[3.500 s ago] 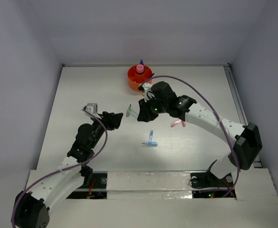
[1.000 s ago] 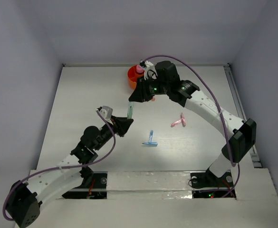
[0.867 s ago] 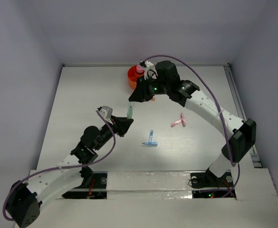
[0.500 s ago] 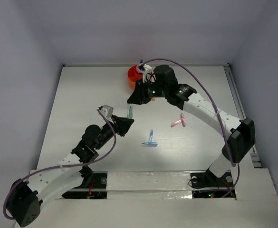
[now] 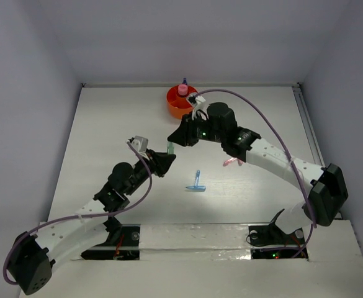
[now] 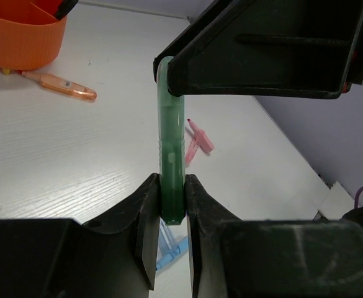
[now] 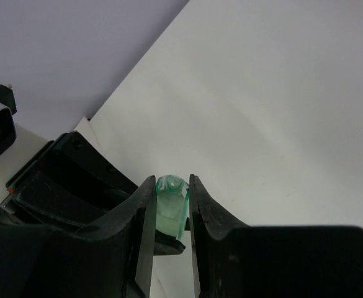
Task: Sort the stationery into containers
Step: Close the pen cap on the pen.
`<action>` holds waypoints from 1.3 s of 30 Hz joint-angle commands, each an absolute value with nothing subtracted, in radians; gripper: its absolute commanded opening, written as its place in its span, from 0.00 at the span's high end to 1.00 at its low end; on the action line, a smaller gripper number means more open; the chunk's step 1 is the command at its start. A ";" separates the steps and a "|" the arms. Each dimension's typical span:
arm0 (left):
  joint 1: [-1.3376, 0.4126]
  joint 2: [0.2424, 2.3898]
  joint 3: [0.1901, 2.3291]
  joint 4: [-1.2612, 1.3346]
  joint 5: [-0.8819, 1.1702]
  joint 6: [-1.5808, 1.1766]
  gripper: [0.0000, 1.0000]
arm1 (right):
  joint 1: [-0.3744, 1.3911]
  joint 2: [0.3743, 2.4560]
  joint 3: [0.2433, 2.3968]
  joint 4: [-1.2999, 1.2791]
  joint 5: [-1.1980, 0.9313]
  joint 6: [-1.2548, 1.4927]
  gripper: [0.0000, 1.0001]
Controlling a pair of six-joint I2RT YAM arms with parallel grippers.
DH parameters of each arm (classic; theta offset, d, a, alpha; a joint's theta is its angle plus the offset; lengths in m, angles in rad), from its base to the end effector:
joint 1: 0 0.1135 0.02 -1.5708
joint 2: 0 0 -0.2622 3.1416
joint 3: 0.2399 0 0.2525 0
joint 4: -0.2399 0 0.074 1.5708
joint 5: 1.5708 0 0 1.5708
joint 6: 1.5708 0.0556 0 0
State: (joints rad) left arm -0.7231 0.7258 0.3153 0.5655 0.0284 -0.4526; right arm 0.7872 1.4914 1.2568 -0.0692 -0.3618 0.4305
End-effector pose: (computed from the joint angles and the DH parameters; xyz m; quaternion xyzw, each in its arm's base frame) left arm 0.1495 -0.1340 0.2647 0.0984 0.6428 -0.4290 0.6270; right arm 0.2486 0.2774 0.3385 -0.2455 0.7613 0.4520 0.3947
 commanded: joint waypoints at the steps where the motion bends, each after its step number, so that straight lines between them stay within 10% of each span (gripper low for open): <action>1: -0.716 0.716 0.425 0.807 -0.014 -0.468 1.00 | 0.821 1.494 1.193 -0.087 -0.360 0.443 1.00; 28: -0.643 0.841 0.724 0.739 -0.055 -0.405 1.00 | 0.957 1.450 0.678 0.180 -0.261 0.595 1.00; 37: -0.643 0.827 0.600 0.720 0.103 -0.489 1.00 | 0.913 1.483 0.949 0.107 -0.078 0.532 1.00; 39: -0.643 0.810 0.577 0.677 0.127 -0.500 0.86 | 0.884 1.528 1.060 0.109 -0.072 0.512 1.00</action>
State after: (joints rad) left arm -0.6556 0.8864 0.5289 0.3267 0.1246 -0.4664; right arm 0.8696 1.4445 0.9909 0.3630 -0.0040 0.5610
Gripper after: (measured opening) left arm 0.152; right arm 0.285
